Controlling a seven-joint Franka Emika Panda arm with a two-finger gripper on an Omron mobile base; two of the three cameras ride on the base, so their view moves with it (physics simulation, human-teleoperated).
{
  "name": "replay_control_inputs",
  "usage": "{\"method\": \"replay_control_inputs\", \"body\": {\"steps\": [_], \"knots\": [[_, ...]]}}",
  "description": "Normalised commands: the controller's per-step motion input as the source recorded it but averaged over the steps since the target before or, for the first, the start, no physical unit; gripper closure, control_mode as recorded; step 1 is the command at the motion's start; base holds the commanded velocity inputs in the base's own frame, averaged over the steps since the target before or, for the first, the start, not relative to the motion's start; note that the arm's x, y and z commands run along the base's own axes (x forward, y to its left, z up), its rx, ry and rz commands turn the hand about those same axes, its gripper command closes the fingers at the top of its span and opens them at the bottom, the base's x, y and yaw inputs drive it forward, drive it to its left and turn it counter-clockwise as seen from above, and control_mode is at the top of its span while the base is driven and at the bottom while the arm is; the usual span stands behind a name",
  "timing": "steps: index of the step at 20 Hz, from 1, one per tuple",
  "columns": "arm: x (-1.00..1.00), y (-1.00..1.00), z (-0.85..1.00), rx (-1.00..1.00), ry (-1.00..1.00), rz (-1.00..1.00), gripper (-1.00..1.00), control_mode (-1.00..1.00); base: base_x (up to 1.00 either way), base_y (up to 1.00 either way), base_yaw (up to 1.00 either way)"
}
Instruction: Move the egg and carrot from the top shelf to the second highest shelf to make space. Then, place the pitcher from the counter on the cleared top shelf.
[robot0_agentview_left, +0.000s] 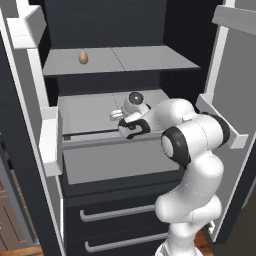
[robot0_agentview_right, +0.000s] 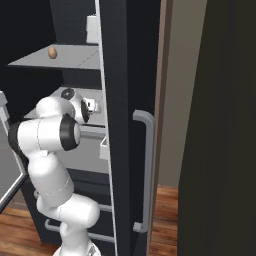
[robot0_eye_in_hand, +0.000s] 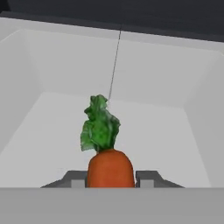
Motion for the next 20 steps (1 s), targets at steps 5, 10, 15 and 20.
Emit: {"method": "replay_control_inputs", "body": {"steps": [5,10,15,20], "knots": [[0.60,0.00,-0.38,-0.01,0.00,0.00,-1.00,-1.00,0.00,0.00,0.00],[0.40,0.00,-0.30,-0.02,-0.01,0.00,-1.00,-1.00,0.00,0.00,0.00],[0.08,0.05,0.00,0.00,-0.04,0.00,-1.00,-1.00,0.00,0.00,0.00],[-0.20,0.07,0.33,0.00,-0.02,0.00,-1.00,-1.00,0.00,0.00,0.00]]}}
